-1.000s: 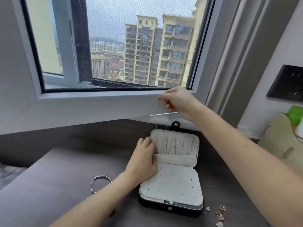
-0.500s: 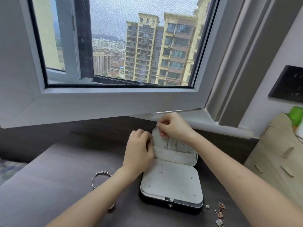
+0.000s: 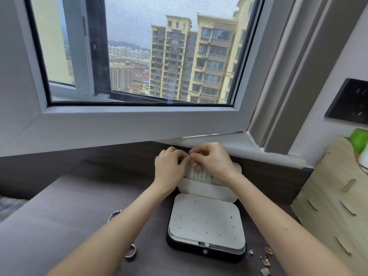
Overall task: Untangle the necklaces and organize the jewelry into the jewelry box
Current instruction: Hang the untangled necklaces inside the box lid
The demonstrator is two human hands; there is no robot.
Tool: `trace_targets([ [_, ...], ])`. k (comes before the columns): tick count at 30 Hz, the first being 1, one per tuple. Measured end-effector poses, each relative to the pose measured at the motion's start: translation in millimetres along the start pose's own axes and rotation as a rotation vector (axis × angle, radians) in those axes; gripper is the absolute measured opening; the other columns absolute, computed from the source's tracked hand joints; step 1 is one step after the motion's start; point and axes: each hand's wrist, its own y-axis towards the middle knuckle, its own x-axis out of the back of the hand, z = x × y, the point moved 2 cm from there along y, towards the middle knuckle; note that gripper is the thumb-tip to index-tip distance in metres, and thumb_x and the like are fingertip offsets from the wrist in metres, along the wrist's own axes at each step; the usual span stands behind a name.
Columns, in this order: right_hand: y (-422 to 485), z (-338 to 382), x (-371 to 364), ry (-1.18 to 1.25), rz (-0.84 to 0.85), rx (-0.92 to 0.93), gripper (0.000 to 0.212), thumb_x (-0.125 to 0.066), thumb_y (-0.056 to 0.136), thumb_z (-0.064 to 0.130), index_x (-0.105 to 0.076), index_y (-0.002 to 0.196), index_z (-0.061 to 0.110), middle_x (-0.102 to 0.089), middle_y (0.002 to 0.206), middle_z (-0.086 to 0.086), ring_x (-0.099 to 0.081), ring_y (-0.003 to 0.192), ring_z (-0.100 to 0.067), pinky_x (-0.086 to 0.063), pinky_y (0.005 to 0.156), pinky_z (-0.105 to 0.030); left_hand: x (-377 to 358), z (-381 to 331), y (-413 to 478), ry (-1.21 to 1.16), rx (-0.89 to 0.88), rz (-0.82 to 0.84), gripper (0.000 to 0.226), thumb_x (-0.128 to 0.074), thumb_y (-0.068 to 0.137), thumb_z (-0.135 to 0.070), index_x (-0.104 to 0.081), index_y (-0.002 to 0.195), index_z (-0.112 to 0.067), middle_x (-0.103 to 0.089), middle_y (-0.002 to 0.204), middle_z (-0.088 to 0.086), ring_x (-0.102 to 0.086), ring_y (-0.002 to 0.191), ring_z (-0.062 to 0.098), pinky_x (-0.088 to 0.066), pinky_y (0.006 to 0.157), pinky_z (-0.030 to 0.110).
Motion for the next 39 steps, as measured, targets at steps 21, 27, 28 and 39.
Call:
trace_targets([
  [21, -15, -25, -13, -0.358, -0.295, 0.003, 0.008, -0.061, 0.085, 0.012, -0.068, 0.083, 0.010, -0.069, 0.082, -0.008, -0.064, 0.081, -0.024, -0.052, 0.073, -0.035, -2, 0, -5, 0.157, -0.101, -0.185, 0.021, -0.070, 0.073, -0.025, -0.064, 0.055, -0.017, -0.053, 0.066, -0.002, -0.049, 0.066, 0.023, -0.020, 0.069, 0.031],
  [27, -14, -16, -26, -0.475, -0.472, -0.032, 0.020, -0.052, 0.091, 0.018, -0.067, 0.095, 0.006, -0.070, 0.094, -0.012, -0.061, 0.091, -0.032, -0.044, 0.073, -0.033, -2, -9, -2, 0.344, -0.140, -0.236, 0.028, -0.062, 0.071, -0.026, -0.057, 0.046, -0.015, -0.048, 0.058, 0.000, -0.043, 0.061, 0.024, -0.019, 0.065, 0.033],
  [28, -14, -15, -28, -0.491, -0.475, -0.046, 0.021, -0.051, 0.091, 0.018, -0.066, 0.096, 0.005, -0.069, 0.096, -0.013, -0.061, 0.092, -0.032, -0.044, 0.074, -0.034, -3, -10, -2, 0.370, -0.140, -0.236, 0.028, -0.060, 0.071, -0.026, -0.056, 0.046, -0.014, -0.048, 0.058, 0.001, -0.043, 0.061, 0.024, -0.019, 0.064, 0.033],
  [39, -17, -22, -32, -0.548, -0.338, -0.101, 0.020, -0.053, 0.090, 0.019, -0.066, 0.094, 0.005, -0.068, 0.098, -0.011, -0.060, 0.096, -0.030, -0.048, 0.079, -0.034, 1, -11, -9, 0.591, -0.286, -0.154, 0.024, -0.067, 0.061, -0.016, -0.051, 0.043, -0.013, -0.046, 0.056, 0.004, -0.041, 0.056, 0.024, -0.016, 0.062, 0.033],
])
